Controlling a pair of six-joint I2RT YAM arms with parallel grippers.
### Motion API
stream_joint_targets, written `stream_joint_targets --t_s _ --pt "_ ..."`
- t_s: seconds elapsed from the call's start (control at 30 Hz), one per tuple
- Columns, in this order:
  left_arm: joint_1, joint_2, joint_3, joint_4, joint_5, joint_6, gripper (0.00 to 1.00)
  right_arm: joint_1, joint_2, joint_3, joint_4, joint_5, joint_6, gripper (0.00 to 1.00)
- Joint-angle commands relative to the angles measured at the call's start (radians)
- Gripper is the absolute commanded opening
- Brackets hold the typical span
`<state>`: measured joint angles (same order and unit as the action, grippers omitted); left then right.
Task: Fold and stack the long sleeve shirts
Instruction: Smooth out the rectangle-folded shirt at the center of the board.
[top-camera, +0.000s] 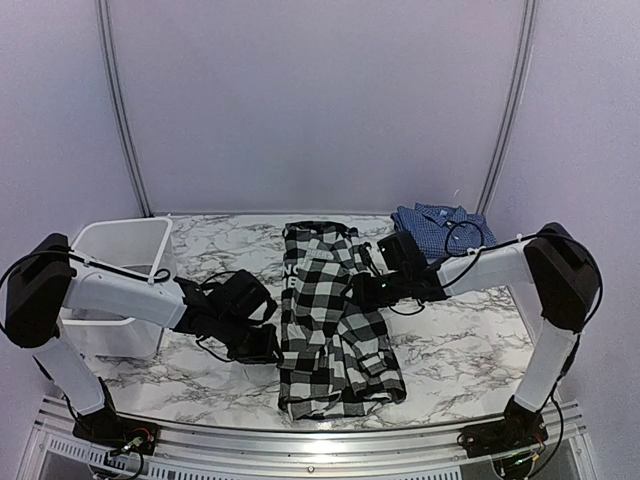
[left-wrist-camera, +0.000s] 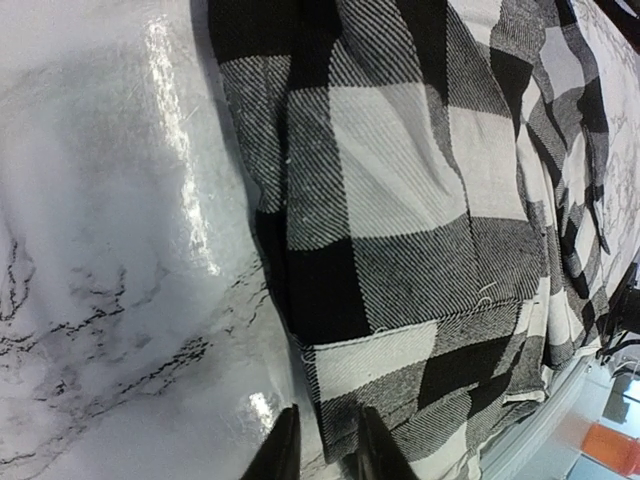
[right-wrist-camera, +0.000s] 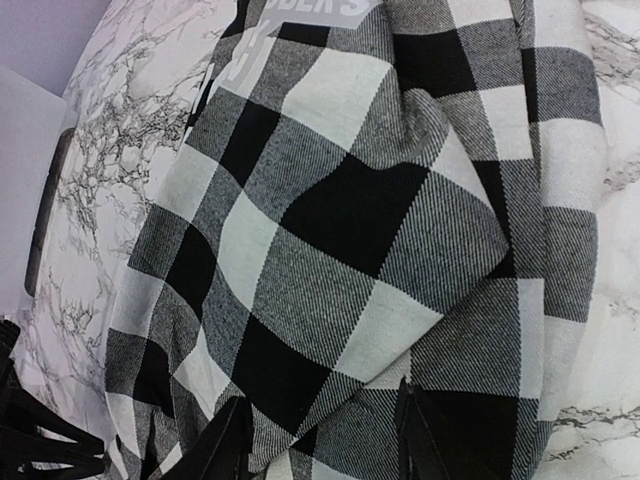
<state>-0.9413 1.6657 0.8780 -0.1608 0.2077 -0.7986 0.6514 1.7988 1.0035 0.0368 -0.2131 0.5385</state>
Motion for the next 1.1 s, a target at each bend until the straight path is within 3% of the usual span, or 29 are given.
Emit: stream_joint_targets --t_s 0.0,0.37,0.73,0.97,1.07 --pt "-0.007 0.009 0.032 0.006 -0.007 0.005 0.16 -0.007 0.026 0.023 0.046 -0.014 0.021 0.45" --pt "-0.022 -0.016 0.028 0.004 0.007 -0.013 0.01 -0.010 0.044 0.011 0.055 -0.023 0.032 0.45" --pt "-0.025 -0.051 0.040 0.004 0.030 -0.034 0.00 -0.009 0.075 0.018 0.080 -0.030 0.050 0.45" --pt "-0.028 -0.082 0.039 0.004 0.061 -0.031 0.00 -0.009 0.100 0.052 0.093 -0.039 0.057 0.32" --pt "-0.033 -0.097 0.037 0.005 0.074 -0.033 0.00 -0.010 0.100 0.068 0.079 -0.025 0.052 0.20"
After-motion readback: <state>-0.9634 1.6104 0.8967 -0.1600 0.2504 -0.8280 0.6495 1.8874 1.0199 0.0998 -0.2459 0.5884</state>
